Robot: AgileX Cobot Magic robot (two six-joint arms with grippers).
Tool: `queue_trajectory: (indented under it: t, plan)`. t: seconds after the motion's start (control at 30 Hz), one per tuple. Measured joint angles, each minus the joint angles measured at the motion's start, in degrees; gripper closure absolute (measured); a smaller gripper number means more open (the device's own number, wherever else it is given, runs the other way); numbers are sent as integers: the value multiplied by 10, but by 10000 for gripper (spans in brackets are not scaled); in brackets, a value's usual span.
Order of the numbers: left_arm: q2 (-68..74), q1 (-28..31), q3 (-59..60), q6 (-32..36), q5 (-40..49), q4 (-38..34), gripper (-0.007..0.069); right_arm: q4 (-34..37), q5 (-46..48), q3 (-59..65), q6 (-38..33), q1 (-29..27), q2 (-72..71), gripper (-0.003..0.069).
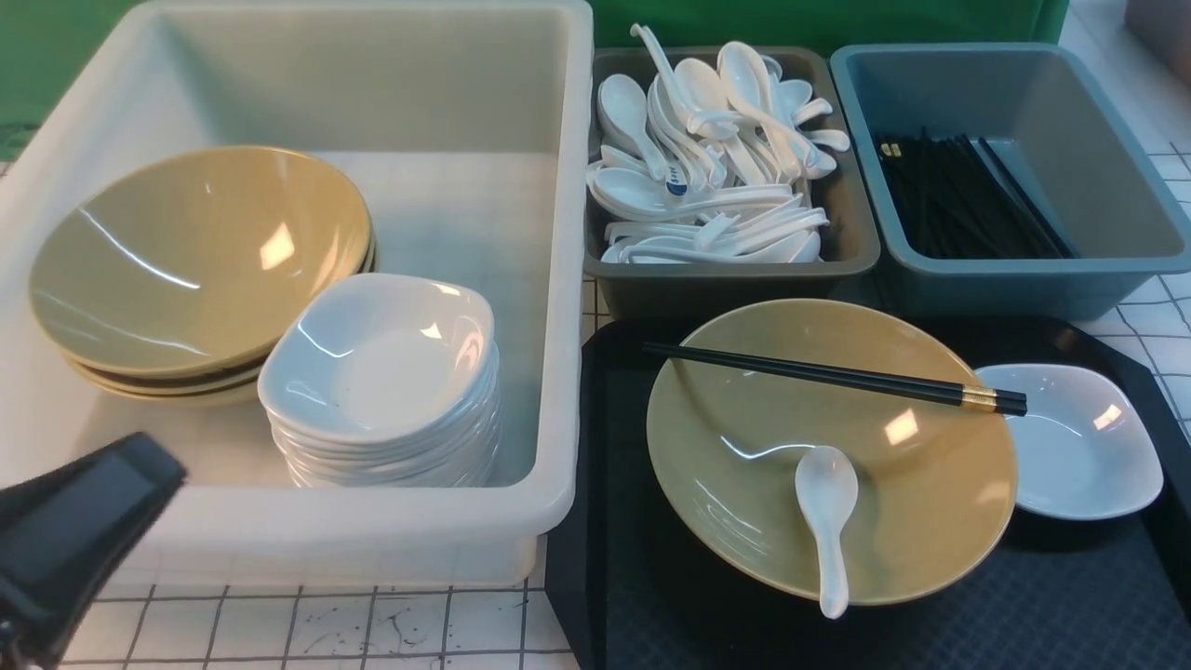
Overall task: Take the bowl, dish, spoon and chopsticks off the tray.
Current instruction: Use the right arm to grab the chopsticks
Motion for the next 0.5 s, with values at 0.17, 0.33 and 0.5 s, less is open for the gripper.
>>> queue_trajectory:
  t: [0.17, 0.33, 0.5]
  plan:
    - [128, -1, -100, 120, 161, 6, 625, 61, -53, 8, 99, 0, 0, 423]
    - [201, -13, -131, 188, 211, 1, 625, 123, -109, 10, 221, 0, 0, 423]
    - [236, -70, -136, 230, 185, -18, 625, 134, -36, -7, 274, 20, 3, 428]
